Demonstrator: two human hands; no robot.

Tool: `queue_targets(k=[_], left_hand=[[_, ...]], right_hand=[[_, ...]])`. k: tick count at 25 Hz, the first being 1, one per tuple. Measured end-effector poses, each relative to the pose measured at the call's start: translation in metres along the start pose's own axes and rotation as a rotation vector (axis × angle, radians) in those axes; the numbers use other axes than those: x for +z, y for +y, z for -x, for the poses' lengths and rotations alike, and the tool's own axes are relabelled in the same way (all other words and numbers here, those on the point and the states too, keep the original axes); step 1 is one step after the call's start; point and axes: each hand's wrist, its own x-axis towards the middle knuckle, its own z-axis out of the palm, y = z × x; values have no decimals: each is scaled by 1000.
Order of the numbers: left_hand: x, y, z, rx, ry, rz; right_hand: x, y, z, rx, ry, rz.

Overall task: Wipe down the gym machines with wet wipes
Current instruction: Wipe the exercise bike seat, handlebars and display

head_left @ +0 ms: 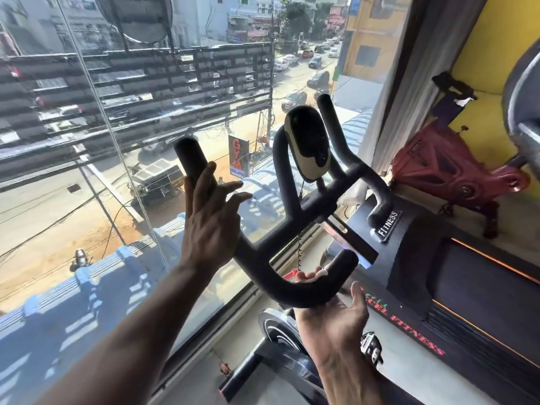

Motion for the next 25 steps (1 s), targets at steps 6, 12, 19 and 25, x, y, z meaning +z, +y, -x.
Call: queue_targets(k=[6, 12, 19, 25], left_hand=[[-2, 2, 1, 8, -7, 8], [-2, 2, 0, -2, -15, 33], [-4, 4, 1, 20, -7, 11], [-5, 5, 1, 4, -50, 4]], right_hand=[[13, -72, -54, -2, -14, 244], [-1, -42, -38, -127, -78, 200], [-29, 2, -7, -130, -96, 169], [-25, -56, -57, -129, -155, 218]])
